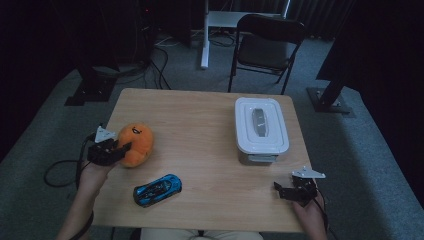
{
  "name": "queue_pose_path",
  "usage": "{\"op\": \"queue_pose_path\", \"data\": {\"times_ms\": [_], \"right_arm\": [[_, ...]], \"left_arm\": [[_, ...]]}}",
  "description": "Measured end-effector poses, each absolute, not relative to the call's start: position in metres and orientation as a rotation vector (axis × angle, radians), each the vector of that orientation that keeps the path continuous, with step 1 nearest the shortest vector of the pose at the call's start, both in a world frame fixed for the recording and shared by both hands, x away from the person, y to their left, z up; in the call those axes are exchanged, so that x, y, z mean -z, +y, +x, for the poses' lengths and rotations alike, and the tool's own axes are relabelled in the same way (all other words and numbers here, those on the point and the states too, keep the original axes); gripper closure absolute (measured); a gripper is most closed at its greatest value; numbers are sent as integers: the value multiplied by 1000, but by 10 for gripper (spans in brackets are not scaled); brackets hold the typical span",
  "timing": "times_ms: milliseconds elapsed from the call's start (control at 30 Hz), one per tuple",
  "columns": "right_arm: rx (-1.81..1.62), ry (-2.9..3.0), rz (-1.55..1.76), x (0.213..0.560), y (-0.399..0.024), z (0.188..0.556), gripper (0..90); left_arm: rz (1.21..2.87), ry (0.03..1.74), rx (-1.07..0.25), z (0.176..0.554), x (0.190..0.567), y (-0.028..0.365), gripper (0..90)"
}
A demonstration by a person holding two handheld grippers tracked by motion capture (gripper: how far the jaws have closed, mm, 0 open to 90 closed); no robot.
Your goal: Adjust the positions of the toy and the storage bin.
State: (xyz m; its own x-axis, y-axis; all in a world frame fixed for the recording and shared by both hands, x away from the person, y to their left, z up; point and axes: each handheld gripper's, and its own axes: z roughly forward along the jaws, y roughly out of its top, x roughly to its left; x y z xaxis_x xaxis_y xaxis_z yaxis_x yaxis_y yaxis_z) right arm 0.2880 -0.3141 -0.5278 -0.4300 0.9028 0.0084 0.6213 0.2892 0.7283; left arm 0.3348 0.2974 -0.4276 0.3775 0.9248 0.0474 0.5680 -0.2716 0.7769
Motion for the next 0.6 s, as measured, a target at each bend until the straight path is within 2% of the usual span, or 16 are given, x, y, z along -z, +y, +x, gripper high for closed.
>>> {"op": "queue_pose_path", "data": {"times_ms": [167, 300, 333, 433, 467, 500, 533, 600], "right_arm": [[-939, 2157, 1369, 528, -314, 288, 148], [-939, 2157, 1368, 528, -314, 288, 148], [-939, 2157, 1368, 528, -314, 288, 148], [-939, 2157, 1367, 528, -314, 288, 148], [-939, 2157, 1367, 528, -314, 288, 148], [-939, 2157, 1368, 528, -314, 288, 148], [-939, 2157, 1368, 528, -314, 288, 146], [-941, 2159, 1368, 528, -314, 288, 142]], "left_arm": [[1915, 1318, -660, 332, 436, 302, 649], [1943, 1317, -622, 339, 451, 298, 644], [1961, 1322, -586, 343, 457, 297, 639], [1937, 1311, -587, 346, 467, 298, 612], [1937, 1311, -587, 346, 467, 298, 571], [1942, 1316, -594, 346, 465, 299, 571], [1938, 1321, -595, 346, 465, 299, 409], [1933, 1325, -599, 344, 461, 300, 311]]}}
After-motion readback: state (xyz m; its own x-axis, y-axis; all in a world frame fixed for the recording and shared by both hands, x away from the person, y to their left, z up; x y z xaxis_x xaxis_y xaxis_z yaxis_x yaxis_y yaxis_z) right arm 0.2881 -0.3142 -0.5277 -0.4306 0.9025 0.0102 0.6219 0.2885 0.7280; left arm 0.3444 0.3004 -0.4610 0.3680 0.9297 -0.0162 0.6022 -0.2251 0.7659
